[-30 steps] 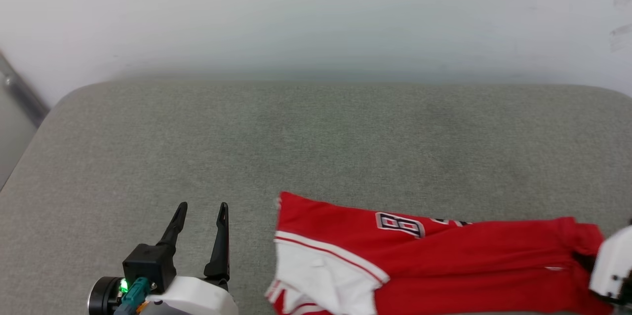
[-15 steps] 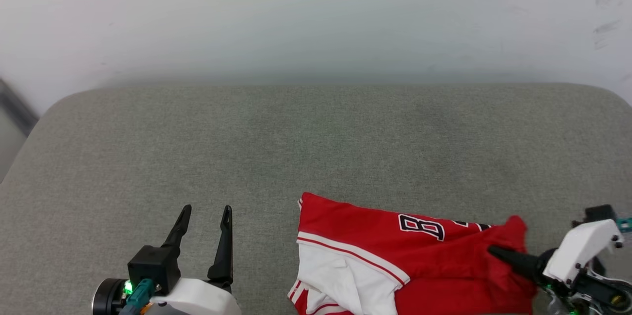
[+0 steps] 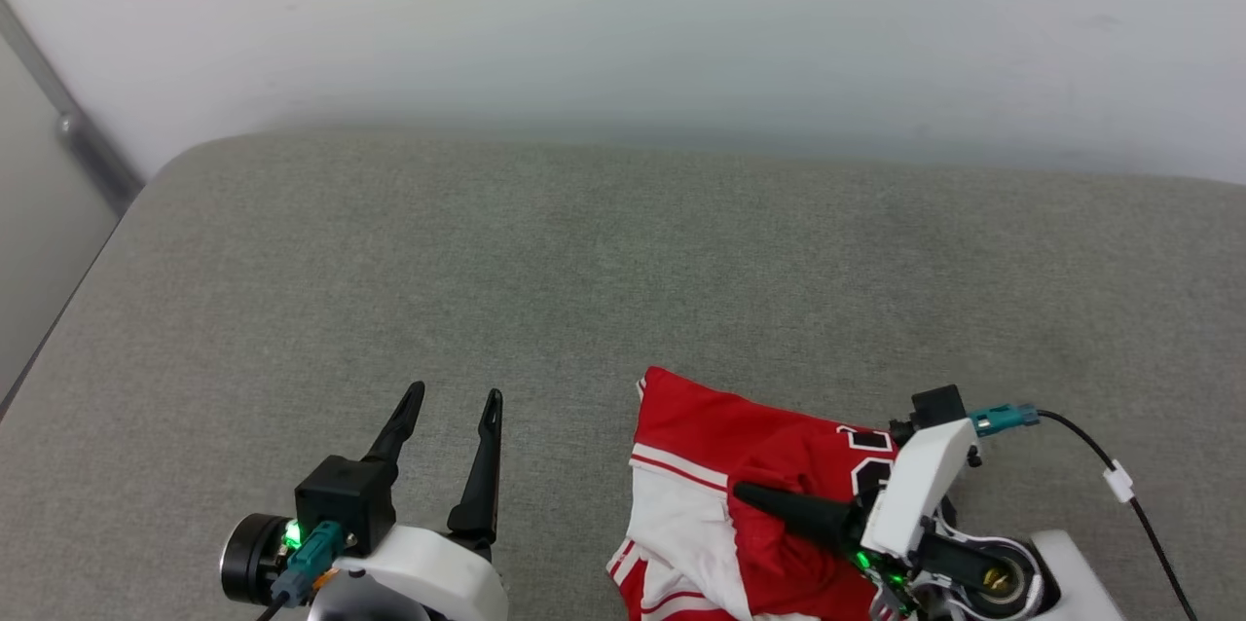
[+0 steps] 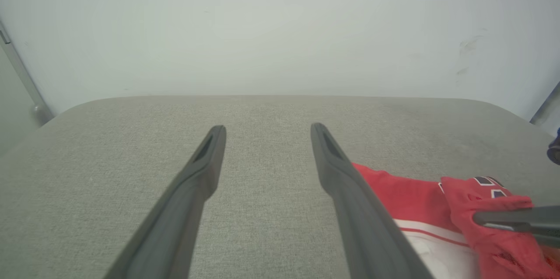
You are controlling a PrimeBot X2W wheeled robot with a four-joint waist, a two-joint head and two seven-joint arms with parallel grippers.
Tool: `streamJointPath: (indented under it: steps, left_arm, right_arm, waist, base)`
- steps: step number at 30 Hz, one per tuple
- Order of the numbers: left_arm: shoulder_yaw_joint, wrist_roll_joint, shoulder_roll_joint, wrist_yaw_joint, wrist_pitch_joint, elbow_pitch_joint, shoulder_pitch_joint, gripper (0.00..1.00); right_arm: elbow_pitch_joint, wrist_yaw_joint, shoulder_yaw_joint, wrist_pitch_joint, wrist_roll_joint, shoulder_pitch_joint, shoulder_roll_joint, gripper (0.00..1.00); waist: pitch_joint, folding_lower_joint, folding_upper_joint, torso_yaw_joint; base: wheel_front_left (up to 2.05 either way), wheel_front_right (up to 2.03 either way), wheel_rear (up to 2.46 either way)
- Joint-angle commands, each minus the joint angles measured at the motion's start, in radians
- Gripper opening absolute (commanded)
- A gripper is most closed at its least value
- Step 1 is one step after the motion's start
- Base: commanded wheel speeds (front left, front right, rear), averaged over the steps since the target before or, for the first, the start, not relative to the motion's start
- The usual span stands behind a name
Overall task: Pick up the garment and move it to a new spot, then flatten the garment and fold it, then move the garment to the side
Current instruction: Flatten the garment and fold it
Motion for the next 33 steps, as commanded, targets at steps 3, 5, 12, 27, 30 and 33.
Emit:
streamJointPath:
  steps: [3, 5, 12, 27, 30, 33]
  left_arm:
    - [-0.004, 0.006, -0.005, -0.007, 0.000, 0.008, -0.025, 1.00]
    - [-0.005, 0.003, -0.007, -0.006, -0.004, 0.014, -0.025, 1.00]
    - [-0.004, -0.009, -0.015, -0.004, -0.019, 0.037, -0.015, 1.00]
    - [0.021, -0.027, -0.016, 0.021, -0.052, 0.067, 0.023, 1.00]
    - [0.031, -0.029, -0.011, 0.026, -0.059, 0.071, 0.030, 1.00]
    - [0.043, -0.033, -0.004, 0.030, -0.067, 0.075, 0.038, 1.00]
  right_arm:
    - [0.052, 0.000, 0.101, -0.117, 0.007, -0.046, 0.001, 0.85]
    - [0.079, 0.000, 0.147, -0.161, 0.018, -0.067, 0.001, 1.00]
    - [0.036, 0.000, 0.273, -0.240, 0.061, -0.120, -0.004, 1.00]
    - [-0.010, 0.000, 0.242, -0.722, -0.495, -0.086, -0.272, 1.00]
    - [-0.001, 0.000, 0.139, -0.803, -0.621, -0.056, -0.290, 1.00]
    - [-0.050, 0.000, 0.036, -0.864, -0.728, -0.015, -0.289, 1.00]
  waist:
    - [0.020, 0.0000, 0.0000, 0.029]
    - [0.024, 0.0000, 0.0000, 0.037]
    - [0.028, 0.0000, 0.0000, 0.034]
    - [-0.017, 0.0000, 0.0000, -0.039]
    - [-0.023, 0.0000, 0.0000, -0.060]
    - [-0.027, 0.0000, 0.0000, -0.080]
  base:
    - [0.00, 0.00, 0.00]
    - [0.00, 0.00, 0.00]
    - [0.00, 0.00, 0.00]
    - [0.00, 0.00, 0.00]
    - [0.00, 0.00, 0.00]
    - [0.00, 0.00, 0.00]
